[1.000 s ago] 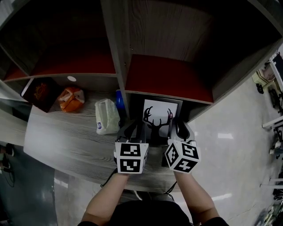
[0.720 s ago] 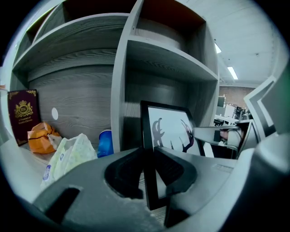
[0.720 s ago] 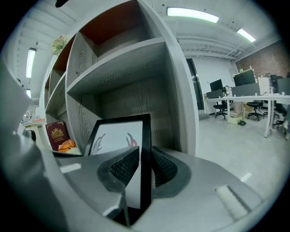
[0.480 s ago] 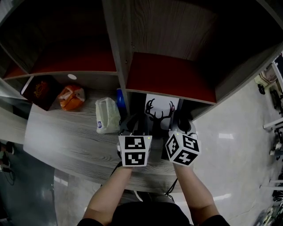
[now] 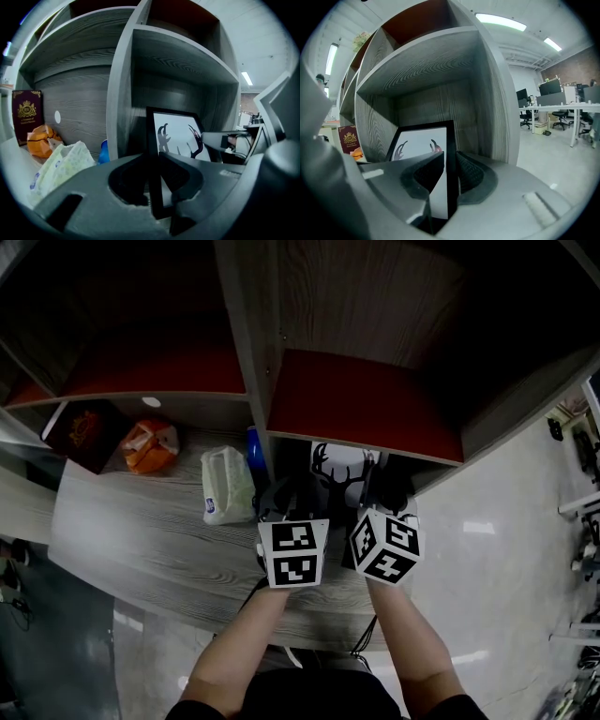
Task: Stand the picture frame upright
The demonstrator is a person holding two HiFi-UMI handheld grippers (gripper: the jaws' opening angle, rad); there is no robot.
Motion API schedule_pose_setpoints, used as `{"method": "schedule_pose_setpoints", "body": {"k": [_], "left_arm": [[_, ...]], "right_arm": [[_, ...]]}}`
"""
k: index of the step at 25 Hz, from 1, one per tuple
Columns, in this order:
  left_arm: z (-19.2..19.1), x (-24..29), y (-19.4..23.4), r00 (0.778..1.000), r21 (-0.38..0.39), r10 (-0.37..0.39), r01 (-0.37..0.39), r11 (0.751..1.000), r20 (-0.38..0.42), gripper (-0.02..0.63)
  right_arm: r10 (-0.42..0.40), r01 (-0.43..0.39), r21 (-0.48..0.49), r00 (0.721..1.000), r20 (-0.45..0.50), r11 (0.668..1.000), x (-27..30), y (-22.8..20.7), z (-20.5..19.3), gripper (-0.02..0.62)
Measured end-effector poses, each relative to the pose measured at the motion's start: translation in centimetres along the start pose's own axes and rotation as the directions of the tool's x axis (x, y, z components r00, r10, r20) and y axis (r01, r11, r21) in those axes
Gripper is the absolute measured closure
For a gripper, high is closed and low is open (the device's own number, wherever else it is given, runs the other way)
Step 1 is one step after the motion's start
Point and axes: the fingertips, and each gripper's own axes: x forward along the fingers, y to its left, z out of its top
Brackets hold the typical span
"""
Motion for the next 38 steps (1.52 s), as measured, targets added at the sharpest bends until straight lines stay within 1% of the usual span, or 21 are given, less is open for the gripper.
{"method": "schedule_pose_setpoints", "body": {"k": [9, 19, 29, 38], "left_arm": [[0.7, 0.9, 0.4, 0.999, -0.033, 0.027, -0.027, 0.999, 0.019, 0.545], [0.8, 2.1, 0.2, 0.999, -0.042, 0.03, -0.03, 0.999, 0.009, 0.546], [0.3, 3.1, 0.2, 0.999, -0.039, 0.054, -0.054, 0.998, -0.009, 0.546], [-0.5, 3.9, 0.2, 0.998, -0.078, 0.066, -0.067, 0.995, -0.021, 0.547]], "right_arm": [[-0.01, 0.01, 0.008, 1.0, 0.016, 1.0, 1.2, 0.1, 0.7, 0.526], [-0.029, 0.028, 0.026, 0.999, 0.015, 0.999, 2.3, -0.6, 0.8, 0.526], [-0.032, 0.032, -0.012, 0.999, 0.015, 0.999, 2.7, -0.7, 0.8, 0.526], [-0.025, 0.026, -0.042, 1.0, 0.008, 0.999, 2.7, -0.5, 0.5, 0.526]]}}
